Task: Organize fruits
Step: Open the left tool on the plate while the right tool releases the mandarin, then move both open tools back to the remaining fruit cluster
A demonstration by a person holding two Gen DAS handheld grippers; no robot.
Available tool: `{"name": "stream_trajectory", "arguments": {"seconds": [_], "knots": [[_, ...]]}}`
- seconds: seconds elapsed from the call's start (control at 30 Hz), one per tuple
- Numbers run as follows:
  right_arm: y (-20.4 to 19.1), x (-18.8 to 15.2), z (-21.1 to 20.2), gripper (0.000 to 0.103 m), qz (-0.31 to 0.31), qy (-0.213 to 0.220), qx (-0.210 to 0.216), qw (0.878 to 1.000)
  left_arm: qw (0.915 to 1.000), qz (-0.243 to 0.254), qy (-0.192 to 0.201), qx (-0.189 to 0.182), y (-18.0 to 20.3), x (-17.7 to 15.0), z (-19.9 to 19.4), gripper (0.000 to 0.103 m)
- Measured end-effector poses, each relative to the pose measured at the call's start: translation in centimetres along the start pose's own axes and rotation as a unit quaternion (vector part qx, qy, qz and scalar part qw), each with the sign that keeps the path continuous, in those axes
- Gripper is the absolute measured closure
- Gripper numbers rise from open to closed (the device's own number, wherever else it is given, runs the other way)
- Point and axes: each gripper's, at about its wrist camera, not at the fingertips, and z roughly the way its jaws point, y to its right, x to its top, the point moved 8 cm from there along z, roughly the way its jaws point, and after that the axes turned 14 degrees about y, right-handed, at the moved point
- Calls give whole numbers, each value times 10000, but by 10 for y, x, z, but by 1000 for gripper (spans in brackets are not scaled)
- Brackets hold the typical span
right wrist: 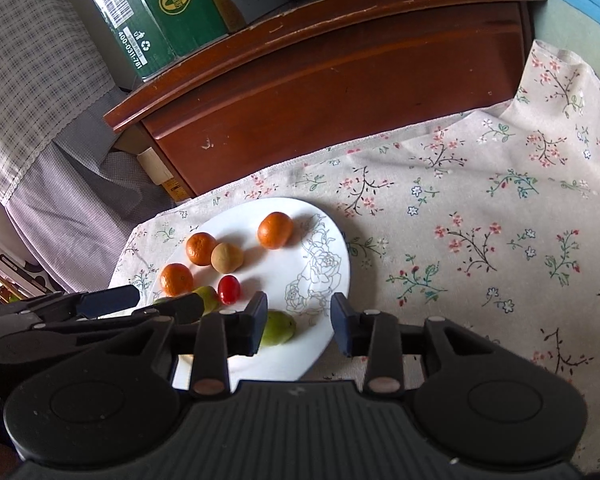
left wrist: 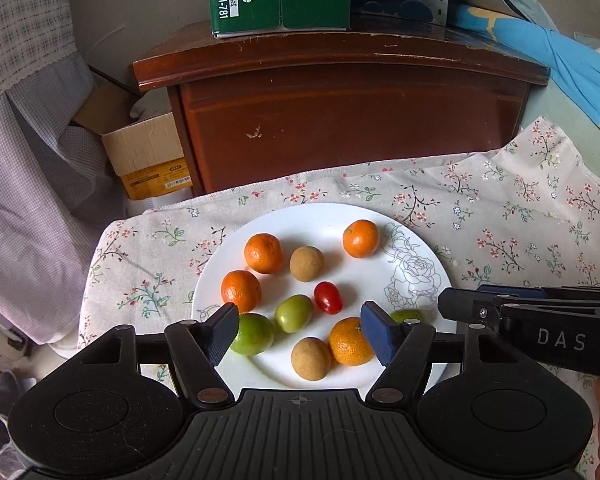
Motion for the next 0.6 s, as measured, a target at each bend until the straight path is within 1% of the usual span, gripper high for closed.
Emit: {"name": "stream_trajectory", "arguments": {"seconds": [0.2, 0.47, 0.6], "knots": [[0, -1, -24, 66, -34, 6, -29, 10000, 9999, 47, -94, -23, 7, -7, -19, 35], [6, -9, -65, 65, -95, -12, -121, 9999, 9991, -314, -251, -153, 12, -22, -51, 35], [11, -15, -86, 65, -46, -27, -126, 9999, 9988, -337, -211, -288, 17, -30, -65, 35]]}}
